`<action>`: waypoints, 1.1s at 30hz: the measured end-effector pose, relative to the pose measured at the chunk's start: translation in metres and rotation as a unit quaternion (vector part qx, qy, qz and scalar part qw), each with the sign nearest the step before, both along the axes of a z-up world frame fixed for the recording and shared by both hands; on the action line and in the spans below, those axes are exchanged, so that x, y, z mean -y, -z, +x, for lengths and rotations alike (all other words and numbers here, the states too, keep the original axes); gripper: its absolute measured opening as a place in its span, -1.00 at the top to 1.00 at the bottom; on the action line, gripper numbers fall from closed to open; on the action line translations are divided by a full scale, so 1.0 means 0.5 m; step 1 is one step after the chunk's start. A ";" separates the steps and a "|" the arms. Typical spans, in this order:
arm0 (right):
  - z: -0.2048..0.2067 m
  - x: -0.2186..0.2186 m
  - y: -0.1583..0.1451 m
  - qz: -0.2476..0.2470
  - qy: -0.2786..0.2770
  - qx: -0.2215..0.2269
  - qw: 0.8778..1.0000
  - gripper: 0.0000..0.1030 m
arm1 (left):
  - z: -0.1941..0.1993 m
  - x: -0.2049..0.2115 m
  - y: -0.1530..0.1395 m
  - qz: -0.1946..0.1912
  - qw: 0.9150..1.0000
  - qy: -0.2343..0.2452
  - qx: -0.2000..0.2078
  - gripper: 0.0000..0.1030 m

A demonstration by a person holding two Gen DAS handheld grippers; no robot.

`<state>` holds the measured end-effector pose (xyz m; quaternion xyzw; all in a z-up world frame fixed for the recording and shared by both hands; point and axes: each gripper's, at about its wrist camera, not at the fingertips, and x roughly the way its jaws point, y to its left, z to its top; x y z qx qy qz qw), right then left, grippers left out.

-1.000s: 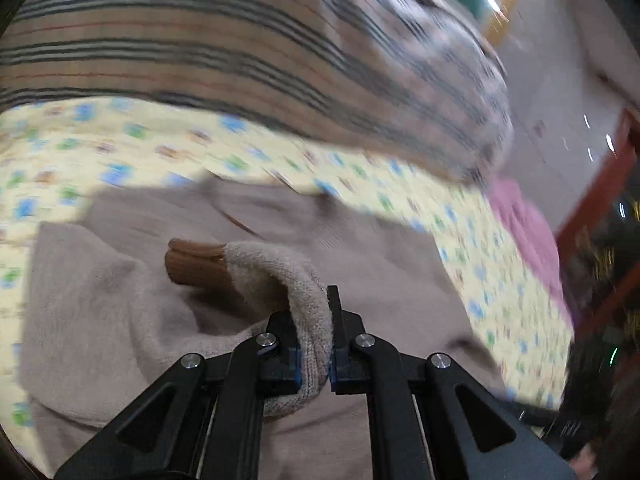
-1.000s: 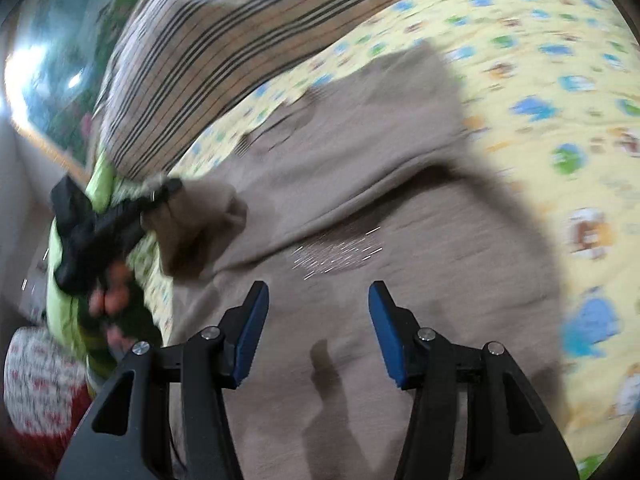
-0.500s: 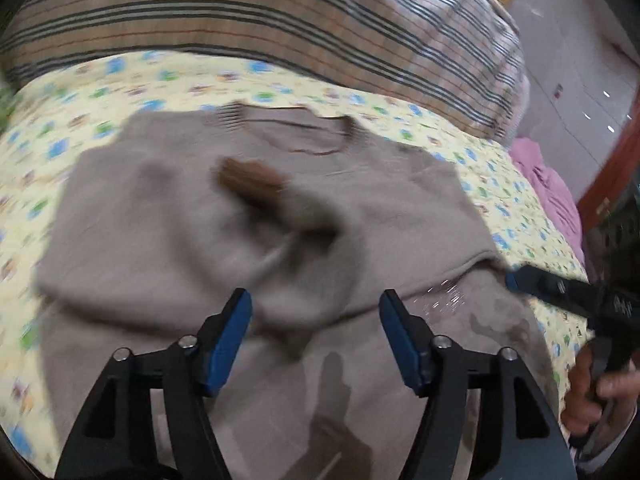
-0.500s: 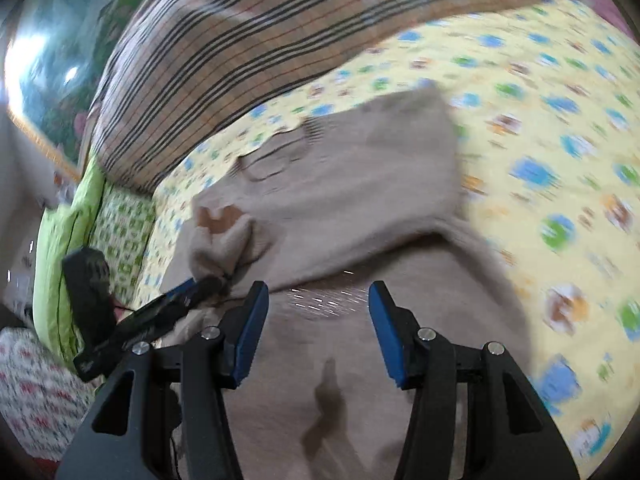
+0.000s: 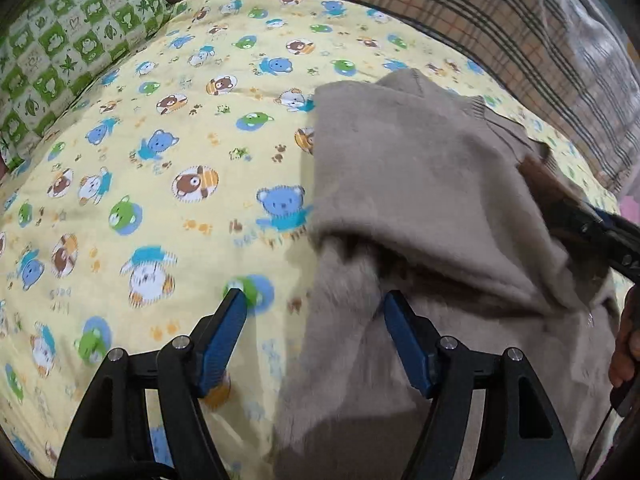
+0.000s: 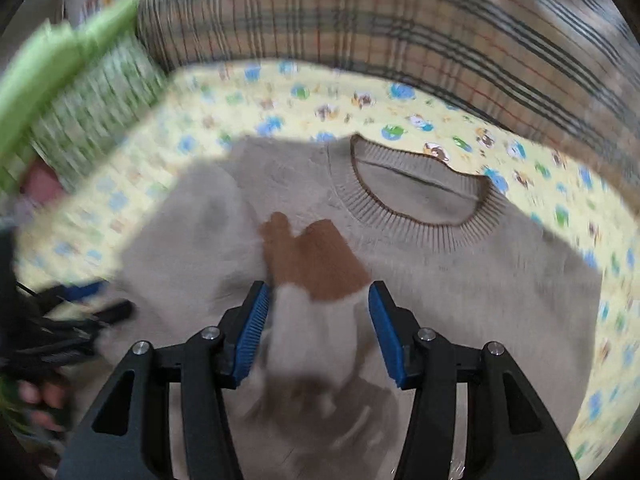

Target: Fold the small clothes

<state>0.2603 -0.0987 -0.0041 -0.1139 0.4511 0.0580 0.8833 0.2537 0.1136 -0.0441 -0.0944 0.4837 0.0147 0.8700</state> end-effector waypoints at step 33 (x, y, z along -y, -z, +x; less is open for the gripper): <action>-0.180 0.442 -0.059 0.293 0.198 0.149 0.923 0.83 | -0.009 -0.045 0.004 -0.088 0.987 -0.126 0.054 -0.47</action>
